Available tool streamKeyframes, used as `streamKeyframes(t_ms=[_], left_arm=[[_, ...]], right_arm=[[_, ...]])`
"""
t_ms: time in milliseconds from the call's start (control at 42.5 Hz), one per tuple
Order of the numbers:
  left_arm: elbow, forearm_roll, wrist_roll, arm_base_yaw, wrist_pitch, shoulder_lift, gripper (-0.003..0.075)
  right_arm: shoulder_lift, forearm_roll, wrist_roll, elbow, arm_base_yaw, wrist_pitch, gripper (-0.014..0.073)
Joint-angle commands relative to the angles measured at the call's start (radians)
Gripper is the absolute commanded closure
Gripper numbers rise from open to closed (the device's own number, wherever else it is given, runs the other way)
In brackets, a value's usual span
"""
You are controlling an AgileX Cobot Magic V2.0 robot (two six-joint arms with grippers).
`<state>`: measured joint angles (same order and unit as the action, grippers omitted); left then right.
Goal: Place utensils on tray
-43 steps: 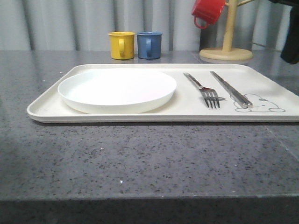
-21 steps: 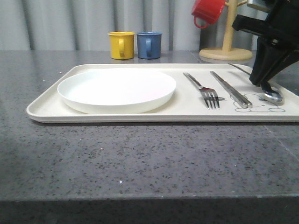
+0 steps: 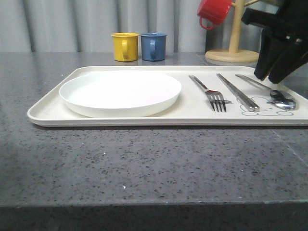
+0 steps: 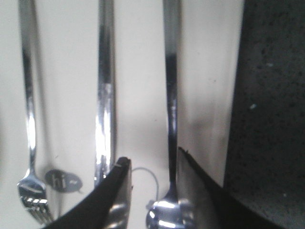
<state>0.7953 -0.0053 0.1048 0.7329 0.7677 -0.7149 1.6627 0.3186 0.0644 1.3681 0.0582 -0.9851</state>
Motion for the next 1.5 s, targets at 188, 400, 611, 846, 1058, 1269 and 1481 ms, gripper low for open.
streamKeyframes(t_ms=[188,400,611,846,1058,1269,1481], left_arm=[[0.027,-0.009,-0.01,0.009,-0.075,0.002,0.0301],[0.027,-0.009,-0.01,0.009,-0.075,0.002,0.0301],[0.027,-0.009,-0.01,0.009,-0.075,0.002,0.0301],[0.027,-0.009,-0.01,0.009,-0.075,0.002,0.0301],[0.027,-0.009,-0.01,0.009,-0.073,0.002,0.0301],[0.027,-0.009,-0.01,0.009,-0.073,0.002,0.0302],[0.027,-0.009,-0.01,0.009,-0.073,0.002,0.0513]], right_arm=[[-0.335,-0.097,0.136,-0.047,0.115,-0.019,0.0314],[-0.585,-0.134,0.139,-0.18,0.203,-0.02,0.0314],[-0.83,-0.134,0.139,-0.32,0.214,-0.055,0.0314],[-1.074,-0.134,0.139,-0.431,0.214,-0.076,0.0314],[-1.201,-0.148,0.067,-0.471,0.203,-0.084,0.0315],[-1.215,-0.152,0.064,-0.471,0.201,-0.086,0.0315],[-1.215,-0.152,0.064,-0.471,0.201,-0.087,0.0557]])
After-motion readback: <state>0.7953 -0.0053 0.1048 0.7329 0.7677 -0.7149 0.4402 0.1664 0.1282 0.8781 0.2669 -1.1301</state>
